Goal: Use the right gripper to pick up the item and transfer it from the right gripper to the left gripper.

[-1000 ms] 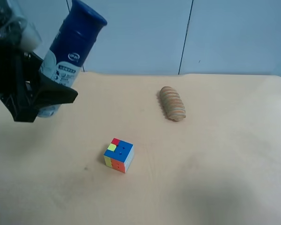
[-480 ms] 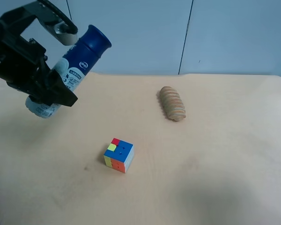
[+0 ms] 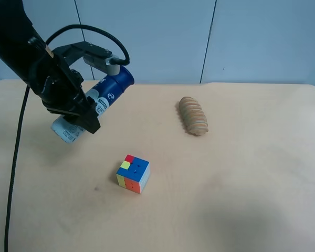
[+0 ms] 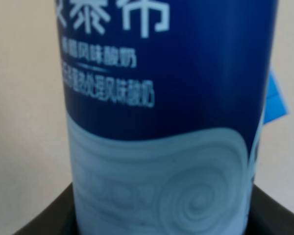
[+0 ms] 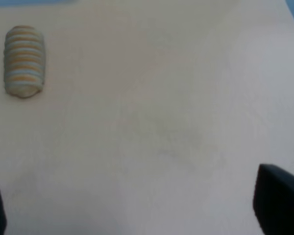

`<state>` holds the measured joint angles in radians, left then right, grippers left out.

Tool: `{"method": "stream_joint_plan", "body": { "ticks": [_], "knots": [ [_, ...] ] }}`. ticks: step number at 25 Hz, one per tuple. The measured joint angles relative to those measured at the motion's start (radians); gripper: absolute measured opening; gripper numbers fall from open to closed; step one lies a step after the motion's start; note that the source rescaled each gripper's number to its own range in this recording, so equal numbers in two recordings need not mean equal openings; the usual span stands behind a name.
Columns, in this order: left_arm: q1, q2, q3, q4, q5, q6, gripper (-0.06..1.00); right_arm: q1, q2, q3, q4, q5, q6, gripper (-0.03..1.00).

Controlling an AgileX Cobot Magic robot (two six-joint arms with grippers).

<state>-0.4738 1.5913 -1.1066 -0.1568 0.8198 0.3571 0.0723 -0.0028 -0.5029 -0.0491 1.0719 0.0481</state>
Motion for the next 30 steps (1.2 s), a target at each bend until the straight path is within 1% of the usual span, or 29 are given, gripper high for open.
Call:
{"method": "stream_joint_plan", "body": {
  "ticks": [4, 9, 13, 17, 20, 22, 30],
  "knots": [
    [0.036, 0.075, -0.008, 0.025, -0.014, -0.031, 0.04, 0.000, 0.000, 0.000, 0.000, 0.000, 0.000, 1.00],
    [0.157, 0.132, -0.008, 0.049, -0.063, -0.038, 0.04, 0.000, 0.000, 0.000, 0.000, 0.000, 0.000, 1.00],
    [0.254, 0.161, -0.008, 0.051, -0.121, -0.038, 0.04, 0.000, 0.000, 0.000, 0.000, 0.000, 0.000, 1.00],
    [0.319, 0.204, -0.008, 0.052, -0.147, -0.038, 0.04, 0.000, 0.000, 0.000, 0.000, 0.000, 0.000, 1.00],
    [0.336, 0.244, -0.008, 0.056, -0.129, -0.039, 0.04, 0.000, 0.000, 0.000, 0.000, 0.000, 0.000, 1.00],
    [0.336, 0.268, -0.008, 0.056, -0.107, -0.041, 0.04, 0.000, 0.000, 0.000, 0.000, 0.000, 0.000, 1.00],
    [0.336, 0.311, -0.008, 0.056, -0.082, -0.040, 0.04, 0.000, 0.000, 0.000, 0.000, 0.000, 0.000, 1.00]
  ]
}}
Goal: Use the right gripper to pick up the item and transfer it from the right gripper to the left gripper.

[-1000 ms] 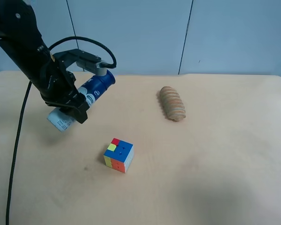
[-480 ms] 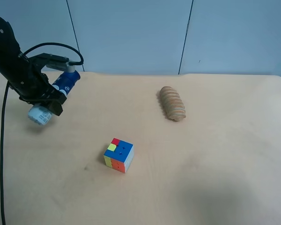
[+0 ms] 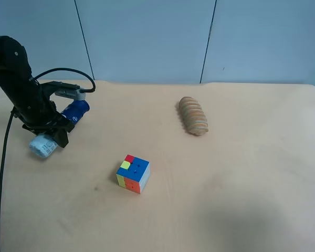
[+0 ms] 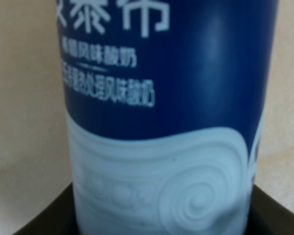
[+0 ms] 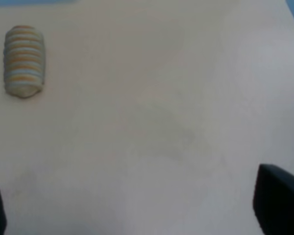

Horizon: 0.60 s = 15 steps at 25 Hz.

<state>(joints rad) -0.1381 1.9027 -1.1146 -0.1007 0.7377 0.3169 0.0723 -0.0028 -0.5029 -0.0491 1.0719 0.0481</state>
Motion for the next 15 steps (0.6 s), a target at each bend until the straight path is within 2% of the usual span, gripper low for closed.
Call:
{"method": "stream_joint_plan", "body": {
  "ticks": [2, 3, 4, 6, 8, 11, 15],
  "knots": [
    [0.000, 0.002, 0.000, 0.000, 0.000, 0.000, 0.04, 0.000, 0.000, 0.000, 0.000, 0.000, 0.000, 1.00],
    [0.000, 0.002, 0.000, -0.001, 0.000, -0.001, 0.08, 0.000, 0.000, 0.000, 0.000, 0.000, 0.000, 1.00],
    [0.000, 0.002, -0.001, -0.002, 0.000, -0.001, 0.22, 0.000, 0.000, 0.000, 0.000, 0.000, 0.000, 1.00],
    [0.000, 0.002, -0.004, -0.005, -0.001, -0.002, 0.70, 0.000, 0.000, 0.000, 0.000, 0.000, 0.000, 1.00],
    [0.000, 0.002, -0.006, -0.006, -0.002, -0.002, 0.90, 0.000, 0.000, 0.000, 0.000, 0.000, 0.000, 1.00],
    [0.000, 0.002, -0.008, -0.006, -0.005, -0.003, 0.98, 0.000, 0.000, 0.000, 0.000, 0.000, 0.000, 1.00],
    [0.000, -0.025, -0.021, -0.006, 0.016, -0.003, 0.99, 0.000, 0.000, 0.000, 0.000, 0.000, 0.000, 1.00]
  ]
}}
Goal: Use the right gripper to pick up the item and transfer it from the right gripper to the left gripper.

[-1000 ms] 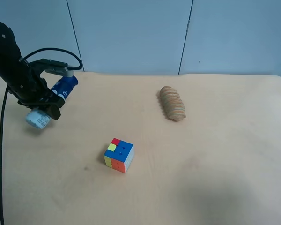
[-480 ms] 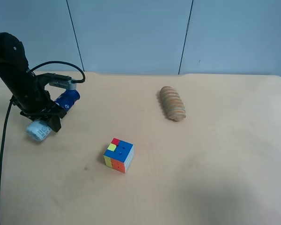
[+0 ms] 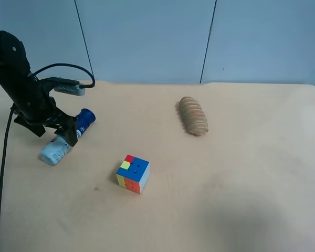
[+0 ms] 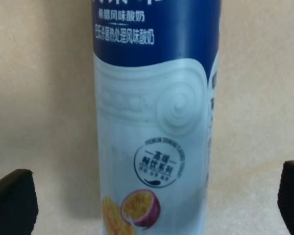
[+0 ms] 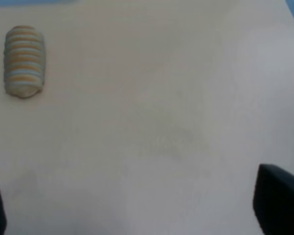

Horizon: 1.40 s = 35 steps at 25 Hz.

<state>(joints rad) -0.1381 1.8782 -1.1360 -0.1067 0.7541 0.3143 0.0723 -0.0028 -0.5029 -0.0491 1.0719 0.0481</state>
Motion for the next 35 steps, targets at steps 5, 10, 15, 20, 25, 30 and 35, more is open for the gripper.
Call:
{"method": "stream_joint_plan", "body": {
  "ticks": [5, 10, 15, 20, 25, 30, 35],
  "knots": [
    [0.000, -0.108, -0.064, 0.000, 0.138, -0.001, 0.99, 0.000, 0.000, 0.000, 0.000, 0.000, 0.000, 1.00],
    [0.000, -0.290, -0.105, -0.001, 0.267, -0.001, 0.99, 0.000, 0.000, 0.000, 0.000, 0.000, 0.000, 1.00],
    [0.000, -0.506, -0.105, -0.001, 0.363, -0.001, 0.99, 0.000, 0.000, 0.000, 0.000, 0.000, 0.000, 1.00],
    [0.000, -0.740, -0.002, 0.000, 0.381, -0.001, 0.99, 0.000, 0.000, 0.000, 0.000, 0.000, 0.000, 1.00],
    [0.000, -0.987, 0.203, 0.000, 0.382, -0.009, 1.00, 0.000, 0.000, 0.000, 0.000, 0.000, 0.000, 1.00],
    [0.000, -1.260, 0.346, 0.001, 0.359, -0.063, 1.00, 0.000, 0.000, 0.000, 0.000, 0.000, 0.000, 1.00],
    [-0.002, -1.526, 0.466, 0.001, 0.359, -0.149, 1.00, 0.000, 0.000, 0.000, 0.000, 0.000, 0.000, 1.00]
  ]
}}
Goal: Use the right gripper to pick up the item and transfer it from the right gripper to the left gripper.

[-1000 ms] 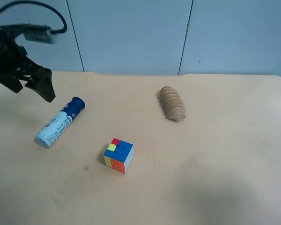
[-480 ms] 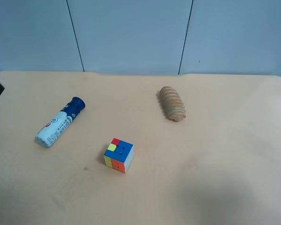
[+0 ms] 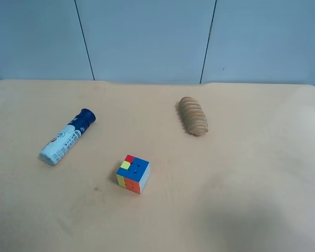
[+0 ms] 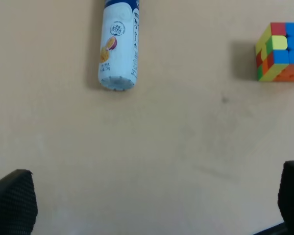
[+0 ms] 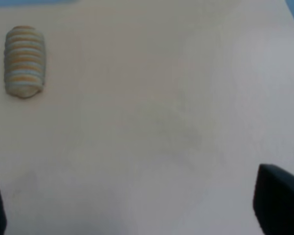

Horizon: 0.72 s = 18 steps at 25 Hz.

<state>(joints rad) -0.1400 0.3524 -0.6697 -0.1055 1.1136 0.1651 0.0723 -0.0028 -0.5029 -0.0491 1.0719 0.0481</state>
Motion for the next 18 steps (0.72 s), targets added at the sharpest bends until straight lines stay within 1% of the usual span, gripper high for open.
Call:
{"method": "stream_joint_plan", "body": {
  "ticks": [4, 8, 11, 15, 18],
  "knots": [
    [0.000, -0.187, 0.070, 0.018, 0.000, -0.035, 1.00, 0.000, 0.000, 0.000, 0.000, 0.000, 0.000, 1.00],
    [0.000, -0.332, 0.117, 0.077, -0.002, -0.061, 1.00, 0.000, 0.000, 0.000, 0.000, 0.000, 0.000, 1.00],
    [0.000, -0.354, 0.133, 0.114, -0.005, -0.106, 1.00, 0.000, 0.000, 0.000, 0.000, 0.000, 0.000, 1.00],
    [0.000, -0.359, 0.154, 0.133, -0.032, -0.165, 1.00, 0.000, 0.000, 0.000, 0.000, 0.000, 0.000, 1.00],
    [0.000, -0.359, 0.164, 0.141, -0.051, -0.175, 1.00, 0.000, 0.000, 0.000, 0.000, 0.000, 0.000, 1.00]
  ]
}}
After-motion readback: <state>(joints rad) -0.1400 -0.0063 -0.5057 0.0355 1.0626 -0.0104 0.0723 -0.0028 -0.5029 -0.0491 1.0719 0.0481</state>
